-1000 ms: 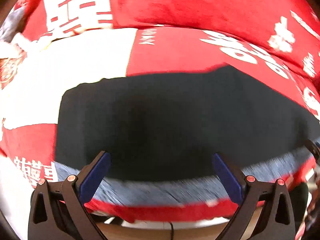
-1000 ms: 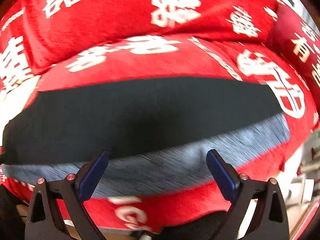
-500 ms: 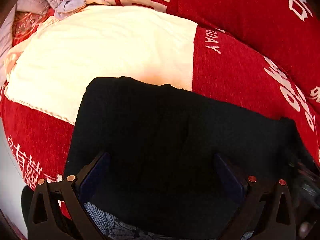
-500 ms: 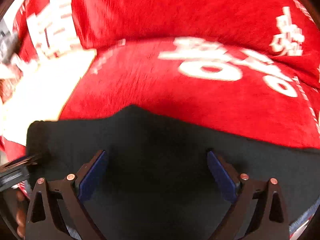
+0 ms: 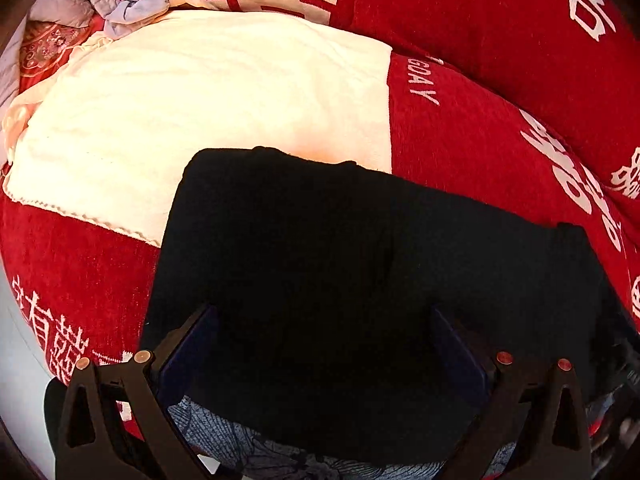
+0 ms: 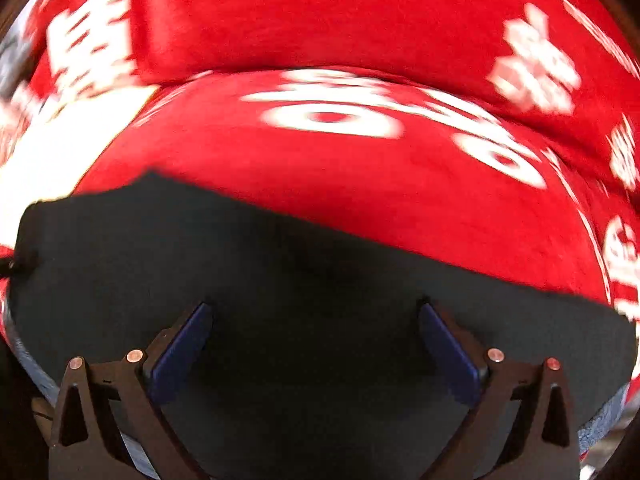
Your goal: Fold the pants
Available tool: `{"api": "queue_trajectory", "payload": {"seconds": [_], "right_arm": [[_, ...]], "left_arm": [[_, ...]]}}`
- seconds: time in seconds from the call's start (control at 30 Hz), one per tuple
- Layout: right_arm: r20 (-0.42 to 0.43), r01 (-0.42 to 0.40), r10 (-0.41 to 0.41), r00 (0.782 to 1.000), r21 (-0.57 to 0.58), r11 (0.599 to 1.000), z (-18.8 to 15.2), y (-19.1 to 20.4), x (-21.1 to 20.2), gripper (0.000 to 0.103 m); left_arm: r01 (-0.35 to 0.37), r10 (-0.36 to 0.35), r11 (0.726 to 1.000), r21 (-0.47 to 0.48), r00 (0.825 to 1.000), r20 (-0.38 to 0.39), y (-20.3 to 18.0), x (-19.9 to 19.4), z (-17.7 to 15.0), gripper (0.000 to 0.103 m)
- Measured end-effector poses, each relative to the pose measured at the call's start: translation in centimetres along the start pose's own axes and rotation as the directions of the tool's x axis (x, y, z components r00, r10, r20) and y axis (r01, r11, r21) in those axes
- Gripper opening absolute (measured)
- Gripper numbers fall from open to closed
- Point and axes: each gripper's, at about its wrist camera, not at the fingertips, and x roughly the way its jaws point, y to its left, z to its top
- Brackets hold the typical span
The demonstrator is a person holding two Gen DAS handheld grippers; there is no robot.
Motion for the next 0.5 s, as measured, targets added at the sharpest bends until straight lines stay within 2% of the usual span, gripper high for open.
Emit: {"api": "queue_trajectory", "payload": {"seconds": [0.07, 0.13, 0.2, 0.3, 0.37, 0.4, 0.43, 0.5], "right_arm": [[0.005, 0.079, -0.08, 0.997, 0.059, 0.995, -0.4, -5.0, -1.0, 0.103], [-0.011, 0.122, -0.122, 0.993, 0.133, 0.984, -0.7, -9.6, -1.6, 0.103], [-0.003, 0.119, -0.121, 0.993, 0.216, 0.969, -1.2, -14.0, -2.1, 0.103], [-0.011, 0.156, -0.161, 0.987, 0.325, 0.933, -2.3, -20.2, -2.5, 0.103], [-0.028, 0.191, -0.195, 0.98, 0.387, 0.902, -2.6, -22.2, -3.1, 0.103], [-0.037, 0.205, -0.208, 0.977, 0.415, 0.887, -2.8, -22.6, -3.8, 0.103], [-0.017, 0.181, -0.192, 0.981, 0.429, 0.885, -3.4, -22.4, -4.8, 0.103], [0.052, 0.106, -0.134, 0.99, 0.365, 0.925, -4.7, -20.0, -6.9, 0.103]], "left_arm": [[0.002, -0.002, 1.0, 0.005, 1.0, 0.006, 0.1, -0.1, -0.2, 0.103], [-0.002, 0.002, 1.0, 0.006, 1.0, 0.019, 0.1, 0.0, -0.4, 0.103], [-0.015, 0.015, 1.0, 0.009, 1.0, 0.028, -0.1, -0.2, -0.6, 0.103], [-0.009, 0.009, 1.0, 0.002, 1.0, 0.012, 0.0, -0.2, -0.4, 0.103], [-0.01, 0.01, 1.0, -0.023, 1.0, -0.007, 0.4, -0.8, -0.6, 0.103], [-0.008, 0.008, 1.0, -0.031, 1.0, 0.011, 0.6, -1.6, -1.1, 0.103], [-0.009, 0.01, 1.0, -0.029, 0.999, 0.03, 0.7, -2.3, -1.7, 0.103], [-0.001, 0.0, 1.0, 0.007, 0.999, 0.047, 0.4, -3.2, -3.4, 0.103]]}}
